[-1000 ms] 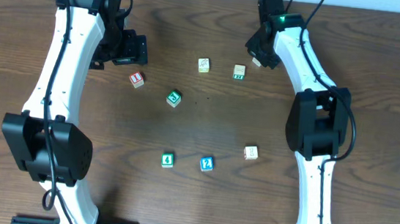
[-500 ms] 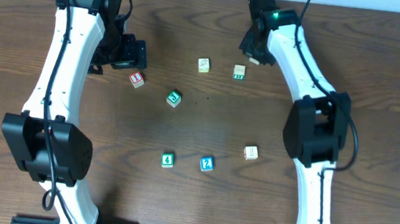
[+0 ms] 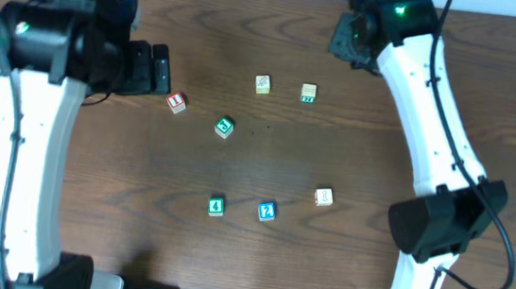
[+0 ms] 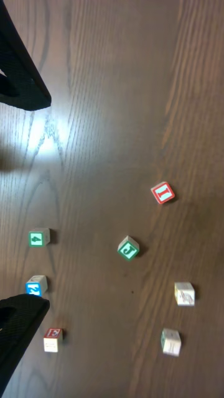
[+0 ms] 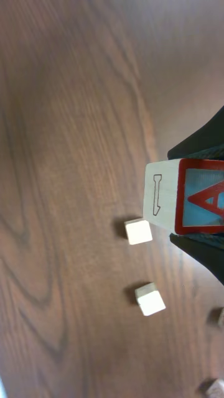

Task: Spell out Ai2
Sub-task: 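Carry the red A block with the right gripper toward the center, then lower the A block beside the green J block and release, then move the right gripper down to the blue 2 block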

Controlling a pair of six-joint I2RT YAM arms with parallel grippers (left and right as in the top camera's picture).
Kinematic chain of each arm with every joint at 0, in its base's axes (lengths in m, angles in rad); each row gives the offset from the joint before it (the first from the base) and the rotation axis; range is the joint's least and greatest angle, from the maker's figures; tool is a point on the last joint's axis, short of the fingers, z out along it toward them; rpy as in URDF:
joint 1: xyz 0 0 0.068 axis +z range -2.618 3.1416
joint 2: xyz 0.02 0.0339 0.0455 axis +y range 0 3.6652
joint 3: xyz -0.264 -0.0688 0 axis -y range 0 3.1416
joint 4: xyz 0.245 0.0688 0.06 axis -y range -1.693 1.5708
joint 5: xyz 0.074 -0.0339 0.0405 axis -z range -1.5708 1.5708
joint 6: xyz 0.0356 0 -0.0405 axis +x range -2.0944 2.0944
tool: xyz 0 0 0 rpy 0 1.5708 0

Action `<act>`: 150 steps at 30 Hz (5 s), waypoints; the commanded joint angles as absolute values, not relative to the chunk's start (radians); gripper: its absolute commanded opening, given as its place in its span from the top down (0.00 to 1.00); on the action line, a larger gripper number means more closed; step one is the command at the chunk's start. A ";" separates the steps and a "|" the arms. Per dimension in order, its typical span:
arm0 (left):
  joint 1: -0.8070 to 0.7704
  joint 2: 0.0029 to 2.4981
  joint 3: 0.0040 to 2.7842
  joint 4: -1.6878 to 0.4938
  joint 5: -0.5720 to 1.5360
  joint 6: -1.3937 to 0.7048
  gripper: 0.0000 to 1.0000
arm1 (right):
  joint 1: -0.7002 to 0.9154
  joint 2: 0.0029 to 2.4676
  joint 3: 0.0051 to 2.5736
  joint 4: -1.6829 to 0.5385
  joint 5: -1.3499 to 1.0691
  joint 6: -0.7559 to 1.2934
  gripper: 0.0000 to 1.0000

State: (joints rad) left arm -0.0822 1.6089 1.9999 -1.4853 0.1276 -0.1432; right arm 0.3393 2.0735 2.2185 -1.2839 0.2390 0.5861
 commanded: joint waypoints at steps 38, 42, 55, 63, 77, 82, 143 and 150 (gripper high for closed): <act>-0.079 1.592 2.006 -1.541 0.124 -0.112 0.04 | 0.692 1.777 1.342 -0.701 0.228 0.716 0.88; -0.079 1.592 2.006 -1.540 0.124 -0.112 0.05 | 0.693 1.870 1.395 -0.700 0.228 0.758 0.91; -0.079 1.592 2.006 -1.541 0.124 -0.112 0.05 | 0.680 2.114 1.678 -0.759 0.115 0.789 0.89; -0.079 1.592 2.006 -1.546 0.124 -0.112 0.05 | 0.667 2.156 1.677 -0.765 0.127 0.788 0.89; -0.079 1.592 2.006 -1.545 0.123 -0.112 0.05 | 0.668 2.179 1.676 -0.693 0.187 0.750 0.87; -0.079 1.592 2.006 -1.548 0.124 -0.112 0.05 | 0.668 2.194 1.676 -0.691 0.212 0.750 0.87; -0.079 1.444 2.006 -1.626 0.123 -0.136 0.05 | 0.972 1.277 1.372 -1.420 0.230 1.481 0.01; -0.079 1.444 2.005 -1.628 0.119 -0.138 0.05 | 1.066 1.254 1.123 -1.128 0.138 1.753 0.02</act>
